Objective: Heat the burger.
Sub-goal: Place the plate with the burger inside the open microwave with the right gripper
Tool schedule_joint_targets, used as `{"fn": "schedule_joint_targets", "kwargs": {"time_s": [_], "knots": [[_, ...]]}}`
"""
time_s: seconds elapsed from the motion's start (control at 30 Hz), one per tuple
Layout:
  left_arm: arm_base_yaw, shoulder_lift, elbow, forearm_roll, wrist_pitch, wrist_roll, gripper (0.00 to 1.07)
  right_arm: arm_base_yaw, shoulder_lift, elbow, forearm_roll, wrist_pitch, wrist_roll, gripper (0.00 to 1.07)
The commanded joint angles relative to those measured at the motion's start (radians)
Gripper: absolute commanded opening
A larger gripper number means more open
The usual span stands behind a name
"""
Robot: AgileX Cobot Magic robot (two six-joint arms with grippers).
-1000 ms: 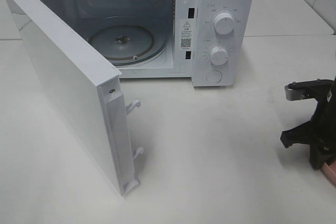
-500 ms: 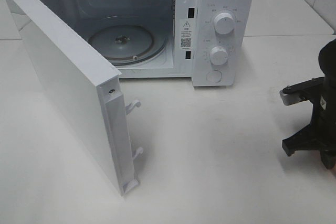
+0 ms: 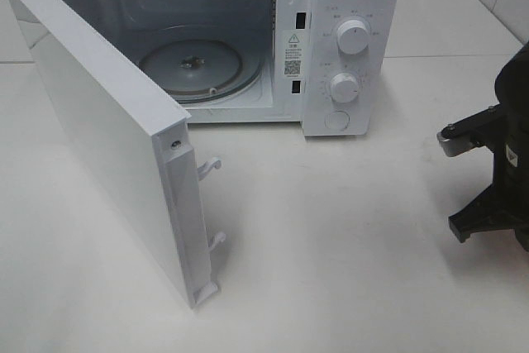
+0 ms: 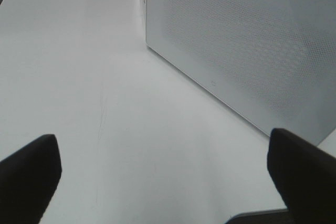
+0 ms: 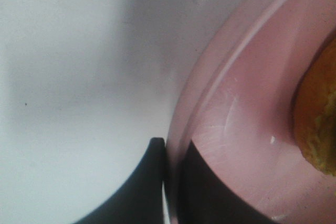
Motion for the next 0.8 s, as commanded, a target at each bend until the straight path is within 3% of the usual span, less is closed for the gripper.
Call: {"fn": "schedule_joint_targets", "kwargs": {"time_s": [0.03, 0.4, 0.8], "knots": [[0.004, 0.0, -0.001, -0.007, -0.004, -0.005, 1.0, 0.026, -0.045, 0.003, -0.055, 0.072, 0.013, 0.0], [0.004, 0.0, -0.001, -0.007, -0.004, -0.005, 1.0, 0.091, -0.162, 0.073, -0.055, 0.105, 0.009, 0.0], [0.004, 0.0, -0.001, -0.007, -0.004, -0.005, 1.0, 0.247, -0.301, 0.144, -0.059, 0.164, -0.001, 0.0]]}}
